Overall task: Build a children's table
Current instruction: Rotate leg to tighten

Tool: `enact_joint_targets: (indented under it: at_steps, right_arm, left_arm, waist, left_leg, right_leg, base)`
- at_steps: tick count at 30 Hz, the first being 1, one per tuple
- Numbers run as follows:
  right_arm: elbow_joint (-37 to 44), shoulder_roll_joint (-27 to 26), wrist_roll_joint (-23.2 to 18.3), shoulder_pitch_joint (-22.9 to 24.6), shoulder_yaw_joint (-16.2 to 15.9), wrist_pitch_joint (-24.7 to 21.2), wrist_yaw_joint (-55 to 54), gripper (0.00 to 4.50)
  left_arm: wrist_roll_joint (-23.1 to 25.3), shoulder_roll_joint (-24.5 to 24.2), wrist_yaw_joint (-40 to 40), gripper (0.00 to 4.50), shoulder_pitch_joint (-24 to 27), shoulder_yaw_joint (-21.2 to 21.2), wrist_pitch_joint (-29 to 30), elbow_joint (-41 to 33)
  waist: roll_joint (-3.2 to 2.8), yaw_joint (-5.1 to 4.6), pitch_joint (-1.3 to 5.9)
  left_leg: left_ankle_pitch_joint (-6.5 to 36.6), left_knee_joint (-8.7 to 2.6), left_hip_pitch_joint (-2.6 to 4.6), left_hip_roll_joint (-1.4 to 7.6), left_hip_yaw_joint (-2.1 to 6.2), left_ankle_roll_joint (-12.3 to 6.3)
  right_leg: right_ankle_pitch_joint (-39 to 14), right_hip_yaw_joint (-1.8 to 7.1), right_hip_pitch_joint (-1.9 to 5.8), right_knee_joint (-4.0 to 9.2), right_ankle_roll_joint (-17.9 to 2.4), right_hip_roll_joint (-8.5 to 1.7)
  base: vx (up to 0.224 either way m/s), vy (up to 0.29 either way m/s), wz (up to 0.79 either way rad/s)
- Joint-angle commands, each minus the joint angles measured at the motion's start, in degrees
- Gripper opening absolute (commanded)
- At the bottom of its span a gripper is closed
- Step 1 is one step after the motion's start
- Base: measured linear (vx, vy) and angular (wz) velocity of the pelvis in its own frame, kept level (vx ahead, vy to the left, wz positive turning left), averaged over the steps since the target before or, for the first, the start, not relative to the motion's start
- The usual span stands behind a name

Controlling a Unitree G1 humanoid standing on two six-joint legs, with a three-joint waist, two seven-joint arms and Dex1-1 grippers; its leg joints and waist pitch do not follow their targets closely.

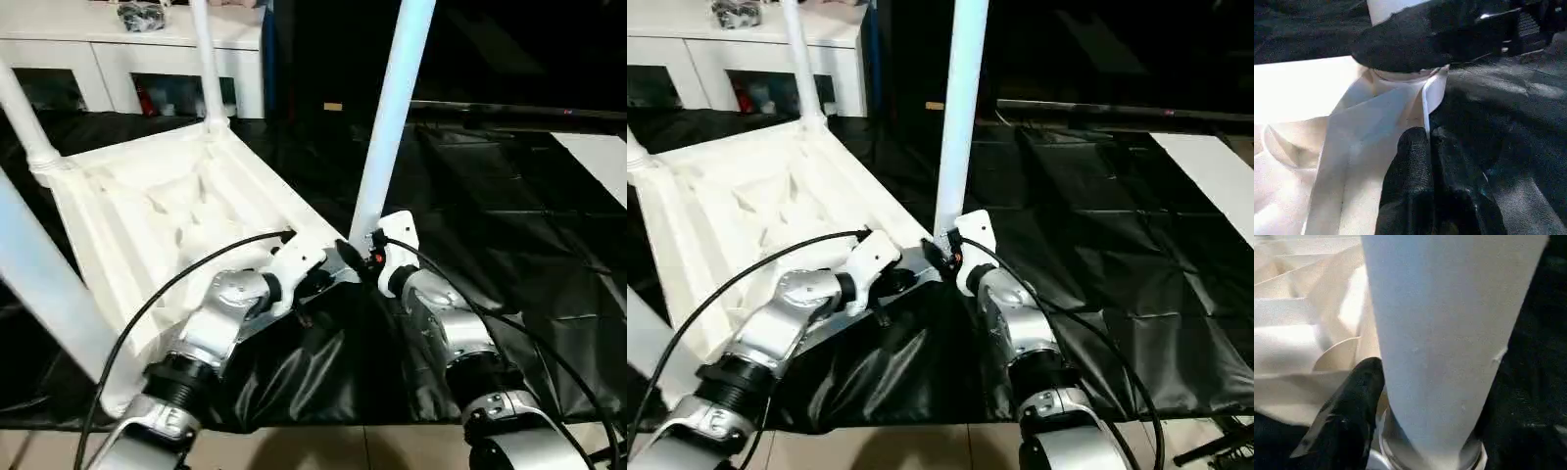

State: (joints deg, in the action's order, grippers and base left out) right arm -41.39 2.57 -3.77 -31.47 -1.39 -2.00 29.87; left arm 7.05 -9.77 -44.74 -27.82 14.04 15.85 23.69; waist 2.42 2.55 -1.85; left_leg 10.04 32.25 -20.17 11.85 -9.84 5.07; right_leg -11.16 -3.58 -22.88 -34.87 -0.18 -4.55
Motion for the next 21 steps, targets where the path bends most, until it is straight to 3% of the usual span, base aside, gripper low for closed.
enact_joint_targets:
  at_steps: [1,2,5,10,14,16,21]
  right_arm:
    - [0.0,-1.1,1.1,1.0,-6.1,-0.3,6.3,3.22]
    - [0.5,0.2,1.4,1.4,-6.7,0.4,8.2,3.22]
    - [2.7,3.7,0.9,2.5,-7.6,1.6,14.4,3.22]
    - [5.6,8.8,-0.9,3.7,-7.9,2.6,23.8,3.22]
    - [8.8,12.4,-2.8,4.9,-9.1,1.7,32.6,3.22]
    - [10.9,14.0,-4.7,5.5,-9.6,-1.0,37.0,3.22]
    - [13.1,16.0,-5.8,6.3,-11.1,-2.5,42.2,2.87]
  left_arm:
    - [-3.7,1.2,-4.5,0.00,0.2,2.4,-4.0,-2.3]
    - [-4.0,0.2,-5.7,0.00,0.4,2.3,-4.5,-2.6]
    - [-5.1,-2.2,-9.3,0.00,0.8,1.9,-6.1,-3.0]
    - [-7.0,-5.7,-15.9,0.00,1.0,1.4,-8.1,-3.2]
    - [-8.0,-8.3,-20.2,0.00,1.1,1.3,-9.2,-3.1]
    - [-8.7,-9.5,-22.2,0.00,1.1,1.3,-9.5,-3.1]
    - [-9.9,-11.0,-25.1,0.00,1.1,1.0,-9.9,-2.7]
  waist:
    - [0.33,0.62,2.45]
    - [0.12,0.76,2.44]
    - [0.26,1.27,2.67]
    - [-0.29,1.76,2.69]
    - [-0.21,2.06,2.65]
    - [-0.23,2.36,2.60]
    - [-0.20,2.73,2.50]
  left_leg:
    - [15.8,-3.64,-0.26,1.12,0.13,-1.71]
    - [15.1,-3.63,-0.18,1.17,0.02,-1.88]
    - [12.8,-3.42,-0.29,1.13,-0.14,-2.49]
    - [11.2,-3.39,-0.10,1.41,-0.18,-3.03]
    - [12.1,-3.21,0.15,1.36,-0.30,-3.45]
    - [12.2,-3.26,0.10,1.40,-0.33,-3.86]
    - [12.2,-3.33,0.04,1.55,-0.31,-2.89]
  right_leg:
    - [-19.5,2.35,2.07,5.33,-8.0,-3.29]
    - [-18.0,2.44,2.02,5.23,-8.6,-3.25]
    - [-13.5,2.48,2.42,4.70,-9.5,-3.15]
    - [-7.5,2.47,2.54,3.95,-12.0,-2.95]
    - [-6.9,2.45,2.64,3.95,-12.7,-2.87]
    - [-7.2,2.49,2.69,3.96,-12.8,-2.97]
    - [-9.2,2.40,2.64,3.96,-12.6,-3.12]
  base:
    - [0.000,0.000,0.00]
    - [0.000,0.000,0.00]
    - [0.000,0.000,0.00]
    - [0.000,0.000,0.00]
    - [0.000,0.000,0.00]
    - [0.000,0.000,0.00]
    - [0.000,0.000,0.00]
